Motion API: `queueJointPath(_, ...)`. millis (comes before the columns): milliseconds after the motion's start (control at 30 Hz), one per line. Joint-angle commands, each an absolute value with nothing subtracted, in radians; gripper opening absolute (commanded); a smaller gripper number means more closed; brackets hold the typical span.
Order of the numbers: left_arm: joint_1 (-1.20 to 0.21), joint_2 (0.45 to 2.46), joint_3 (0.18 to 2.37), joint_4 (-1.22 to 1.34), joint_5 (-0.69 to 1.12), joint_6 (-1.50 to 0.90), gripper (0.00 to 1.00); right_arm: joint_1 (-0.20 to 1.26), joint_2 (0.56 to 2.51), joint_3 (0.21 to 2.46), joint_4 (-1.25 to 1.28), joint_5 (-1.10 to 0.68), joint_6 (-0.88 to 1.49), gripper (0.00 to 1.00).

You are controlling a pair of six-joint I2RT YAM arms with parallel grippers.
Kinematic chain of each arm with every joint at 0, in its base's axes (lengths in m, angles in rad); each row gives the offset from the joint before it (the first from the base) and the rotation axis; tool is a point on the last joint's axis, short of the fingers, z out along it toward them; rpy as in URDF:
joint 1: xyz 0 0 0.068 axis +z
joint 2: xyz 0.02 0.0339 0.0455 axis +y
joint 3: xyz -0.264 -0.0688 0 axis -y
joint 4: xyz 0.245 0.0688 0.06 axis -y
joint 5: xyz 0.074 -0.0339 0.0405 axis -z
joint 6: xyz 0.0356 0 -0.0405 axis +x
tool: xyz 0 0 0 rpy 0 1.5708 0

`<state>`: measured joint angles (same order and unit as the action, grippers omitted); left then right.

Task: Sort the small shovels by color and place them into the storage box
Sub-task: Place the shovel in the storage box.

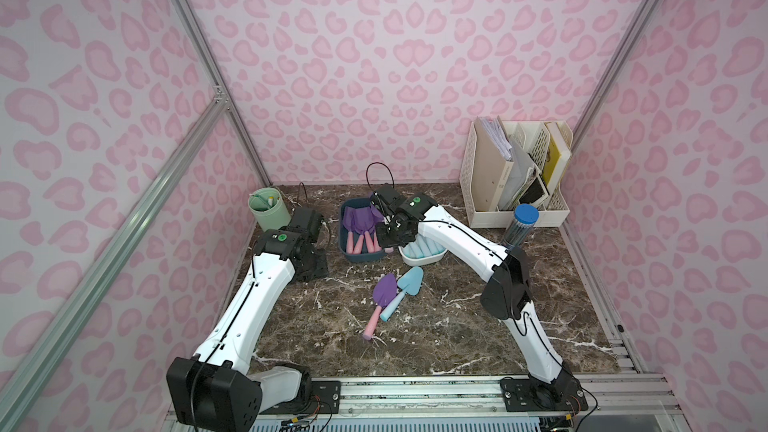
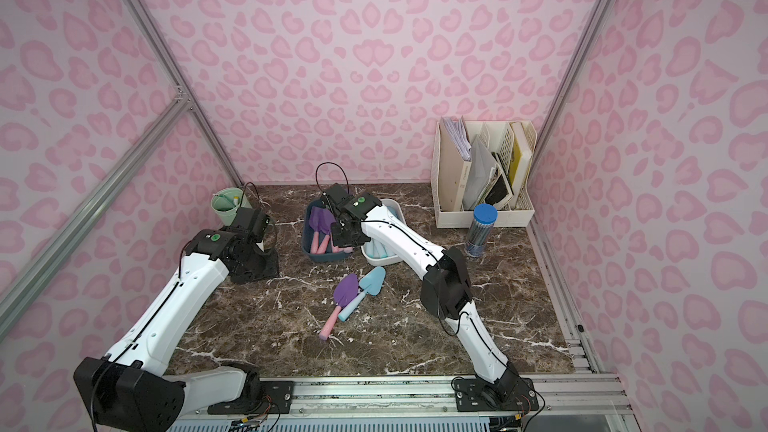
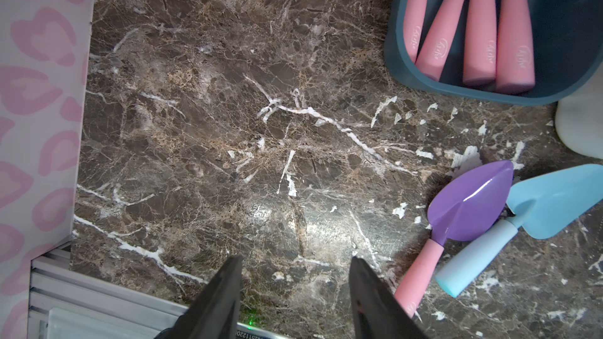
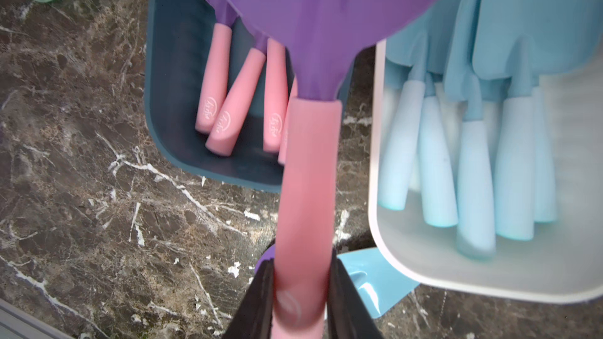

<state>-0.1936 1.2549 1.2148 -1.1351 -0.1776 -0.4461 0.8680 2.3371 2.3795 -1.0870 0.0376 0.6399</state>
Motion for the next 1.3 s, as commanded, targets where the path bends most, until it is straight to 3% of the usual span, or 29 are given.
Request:
queueJointPath(0, -0.191, 1.247, 1.210, -1.166, -0.184, -0.445, 0.58, 0.860, 2.416, 2.495, -1.098, -0.014, 0.596, 0.04)
queueJointPath(667, -0.191, 1.210, 1.184, -1.181, -0.188, -0.450, 0.58, 0.854, 2.601, 2.643, -0.889, -0.002, 0.688, 0.03)
queueJointPath(1267, -0.191, 1.206, 1.162, -1.177, -0.190, -0.455, 0.58, 0.853, 2.675, 2.642, -0.891, -0.048, 0.693, 0.06)
